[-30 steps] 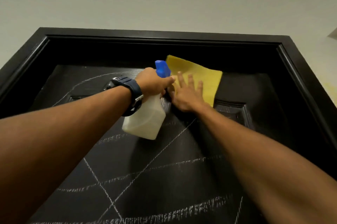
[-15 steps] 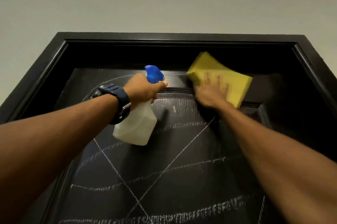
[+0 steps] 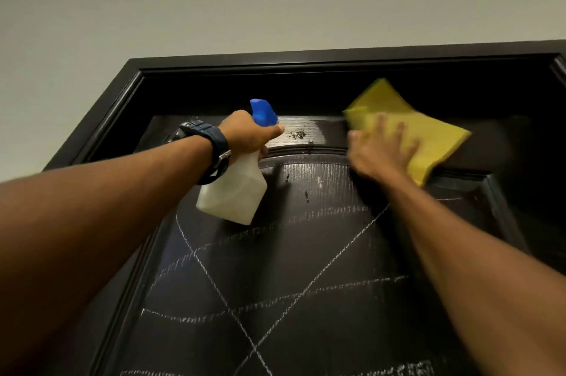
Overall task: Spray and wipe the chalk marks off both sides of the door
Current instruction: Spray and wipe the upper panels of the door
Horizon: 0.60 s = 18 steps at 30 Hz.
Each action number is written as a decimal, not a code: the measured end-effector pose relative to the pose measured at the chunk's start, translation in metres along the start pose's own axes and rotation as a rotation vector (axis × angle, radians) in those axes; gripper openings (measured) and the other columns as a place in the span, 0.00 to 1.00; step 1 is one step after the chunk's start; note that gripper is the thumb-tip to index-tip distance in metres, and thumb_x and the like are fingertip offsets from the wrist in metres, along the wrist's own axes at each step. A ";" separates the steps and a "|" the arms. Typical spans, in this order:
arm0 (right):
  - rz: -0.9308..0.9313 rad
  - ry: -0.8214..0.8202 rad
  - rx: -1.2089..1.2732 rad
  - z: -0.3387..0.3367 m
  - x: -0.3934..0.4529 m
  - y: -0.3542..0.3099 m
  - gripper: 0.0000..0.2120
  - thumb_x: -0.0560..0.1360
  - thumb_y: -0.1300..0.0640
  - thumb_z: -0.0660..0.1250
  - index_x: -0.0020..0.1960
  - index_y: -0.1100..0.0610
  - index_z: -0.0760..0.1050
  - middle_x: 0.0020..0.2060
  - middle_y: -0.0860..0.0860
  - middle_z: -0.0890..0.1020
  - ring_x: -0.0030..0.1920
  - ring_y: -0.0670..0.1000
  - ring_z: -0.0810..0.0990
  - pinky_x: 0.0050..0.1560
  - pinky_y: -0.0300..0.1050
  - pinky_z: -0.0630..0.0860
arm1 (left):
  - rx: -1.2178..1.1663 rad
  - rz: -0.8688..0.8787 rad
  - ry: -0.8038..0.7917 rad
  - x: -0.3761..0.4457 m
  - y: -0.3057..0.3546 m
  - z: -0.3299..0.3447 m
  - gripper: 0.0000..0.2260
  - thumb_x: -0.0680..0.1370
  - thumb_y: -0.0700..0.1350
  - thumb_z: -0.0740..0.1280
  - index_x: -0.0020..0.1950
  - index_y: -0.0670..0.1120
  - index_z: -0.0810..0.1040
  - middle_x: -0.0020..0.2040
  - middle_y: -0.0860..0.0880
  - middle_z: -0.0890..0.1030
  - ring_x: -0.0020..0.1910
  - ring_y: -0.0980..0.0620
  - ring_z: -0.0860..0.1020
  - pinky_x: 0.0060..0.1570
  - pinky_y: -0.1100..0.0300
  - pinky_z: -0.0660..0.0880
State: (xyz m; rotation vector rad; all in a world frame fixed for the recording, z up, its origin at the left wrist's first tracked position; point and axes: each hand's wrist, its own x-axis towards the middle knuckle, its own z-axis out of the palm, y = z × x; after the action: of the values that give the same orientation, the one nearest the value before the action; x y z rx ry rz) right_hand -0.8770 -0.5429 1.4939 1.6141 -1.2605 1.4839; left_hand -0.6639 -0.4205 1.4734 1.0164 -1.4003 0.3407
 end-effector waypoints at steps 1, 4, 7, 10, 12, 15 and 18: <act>-0.093 -0.014 -0.004 0.008 -0.003 -0.026 0.27 0.83 0.40 0.43 0.82 0.44 0.50 0.82 0.49 0.41 0.80 0.62 0.36 0.73 0.72 0.34 | -0.001 -0.011 0.009 0.002 -0.002 -0.002 0.20 0.79 0.55 0.70 0.59 0.39 0.77 0.40 0.47 0.80 0.37 0.51 0.79 0.50 0.51 0.80; -0.326 -0.110 -0.030 0.030 -0.009 -0.092 0.29 0.84 0.43 0.46 0.81 0.42 0.40 0.81 0.49 0.36 0.78 0.61 0.31 0.72 0.72 0.31 | 0.045 -0.034 0.052 0.009 -0.008 -0.009 0.20 0.79 0.56 0.70 0.56 0.39 0.78 0.39 0.47 0.80 0.35 0.51 0.78 0.40 0.56 0.78; -0.305 -0.122 -0.044 0.029 0.002 -0.091 0.27 0.84 0.44 0.45 0.82 0.45 0.44 0.81 0.48 0.37 0.79 0.59 0.32 0.73 0.71 0.31 | 0.088 -0.060 0.055 0.013 -0.017 -0.029 0.20 0.79 0.57 0.69 0.56 0.39 0.78 0.41 0.46 0.82 0.36 0.51 0.79 0.36 0.58 0.77; -0.047 0.035 -0.016 0.023 0.012 -0.064 0.28 0.84 0.42 0.43 0.80 0.53 0.59 0.82 0.51 0.44 0.81 0.59 0.38 0.75 0.69 0.35 | 0.104 -0.103 0.043 0.016 -0.030 -0.061 0.21 0.79 0.60 0.68 0.56 0.41 0.77 0.42 0.47 0.83 0.35 0.51 0.80 0.37 0.57 0.78; 0.093 0.104 -0.015 0.026 0.011 -0.065 0.29 0.83 0.42 0.43 0.79 0.54 0.63 0.82 0.54 0.45 0.80 0.63 0.40 0.75 0.68 0.37 | 0.070 -0.132 0.039 0.018 -0.043 -0.085 0.24 0.77 0.62 0.70 0.55 0.41 0.78 0.40 0.47 0.84 0.36 0.49 0.81 0.44 0.51 0.82; 0.175 0.118 0.031 0.036 0.007 -0.101 0.28 0.83 0.41 0.44 0.82 0.48 0.53 0.82 0.55 0.44 0.79 0.67 0.39 0.75 0.69 0.36 | 0.027 -0.142 0.050 0.023 -0.066 -0.118 0.23 0.75 0.63 0.71 0.49 0.42 0.78 0.39 0.46 0.84 0.34 0.49 0.80 0.48 0.50 0.82; -0.030 0.089 0.044 0.058 -0.003 -0.174 0.28 0.84 0.43 0.47 0.82 0.46 0.48 0.82 0.52 0.44 0.79 0.68 0.38 0.74 0.70 0.36 | 0.012 -0.134 0.052 0.028 -0.087 -0.140 0.23 0.76 0.64 0.70 0.46 0.43 0.77 0.40 0.46 0.83 0.33 0.49 0.79 0.46 0.52 0.81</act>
State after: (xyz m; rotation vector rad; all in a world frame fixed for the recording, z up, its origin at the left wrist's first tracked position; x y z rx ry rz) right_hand -0.6945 -0.5304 1.5083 1.5704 -1.1579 1.5568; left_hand -0.5038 -0.3741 1.4866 1.0973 -1.2778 0.2751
